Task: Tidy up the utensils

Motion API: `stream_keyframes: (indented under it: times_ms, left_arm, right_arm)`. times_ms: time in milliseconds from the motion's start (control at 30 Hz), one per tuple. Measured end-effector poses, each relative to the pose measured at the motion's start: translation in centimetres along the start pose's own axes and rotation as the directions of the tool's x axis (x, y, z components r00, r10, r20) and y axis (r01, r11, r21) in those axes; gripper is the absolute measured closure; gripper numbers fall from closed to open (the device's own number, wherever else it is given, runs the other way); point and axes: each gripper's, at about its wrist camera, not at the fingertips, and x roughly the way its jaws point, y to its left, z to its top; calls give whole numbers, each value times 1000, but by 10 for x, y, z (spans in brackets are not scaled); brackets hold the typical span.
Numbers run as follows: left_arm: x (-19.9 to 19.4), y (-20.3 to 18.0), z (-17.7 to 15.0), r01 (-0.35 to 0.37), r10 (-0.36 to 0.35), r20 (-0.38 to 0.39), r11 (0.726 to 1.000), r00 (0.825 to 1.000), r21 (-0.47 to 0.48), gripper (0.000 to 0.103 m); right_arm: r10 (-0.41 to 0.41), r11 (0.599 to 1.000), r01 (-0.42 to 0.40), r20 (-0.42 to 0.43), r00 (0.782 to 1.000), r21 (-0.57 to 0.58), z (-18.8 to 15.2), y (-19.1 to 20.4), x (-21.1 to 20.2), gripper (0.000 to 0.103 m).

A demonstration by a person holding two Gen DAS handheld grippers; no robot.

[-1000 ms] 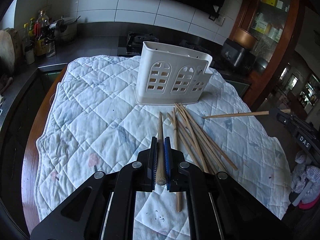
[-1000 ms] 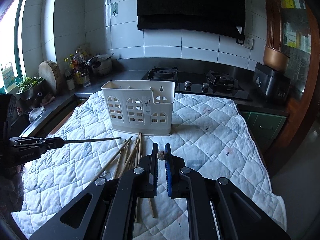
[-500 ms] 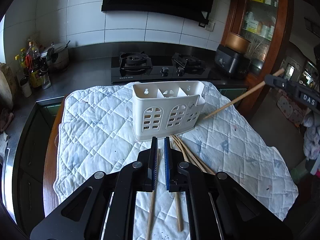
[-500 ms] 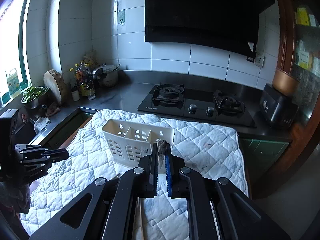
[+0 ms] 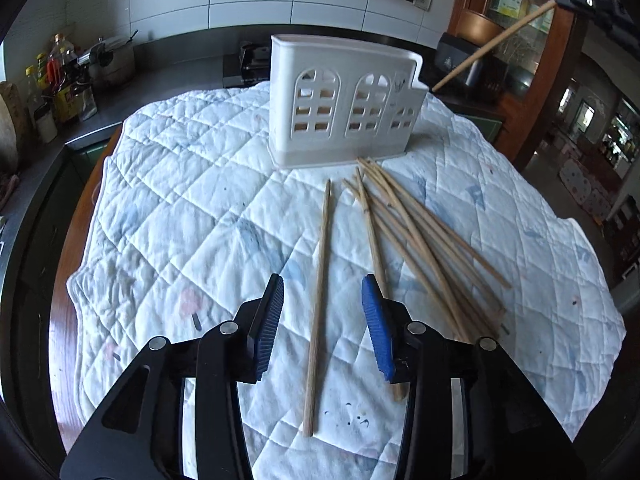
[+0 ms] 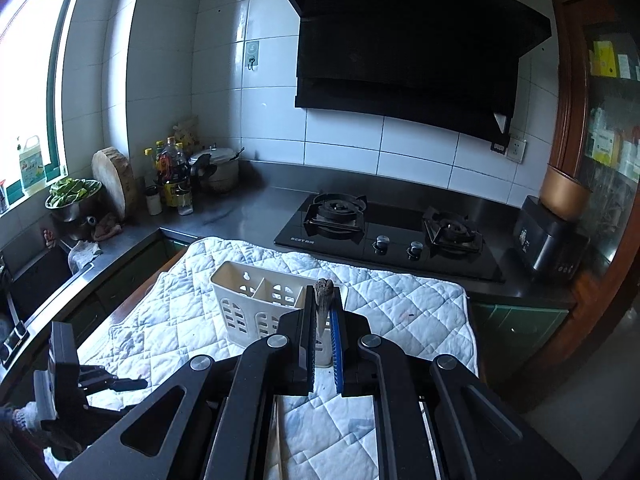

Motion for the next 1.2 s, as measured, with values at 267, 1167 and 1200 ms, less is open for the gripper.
stream_keyframes:
  times_ms: [267, 1167, 1200]
  left_arm:
    - [25, 6, -28, 3, -4, -56, 1000, 998, -22, 81]
    - [-9, 1, -5, -21, 21, -43, 1000, 999, 2, 98]
    - [-16, 1, 0, -17, 17, -24, 1000, 1000, -2, 98]
  right_arm:
    - [-9, 1000, 9, 10, 1000, -18, 0, 4, -4, 96]
    - [-17, 1000, 17, 17, 1000, -11, 8, 6, -1, 96]
    - [-16, 1000, 16, 19, 1000, -9, 9, 6, -1, 96]
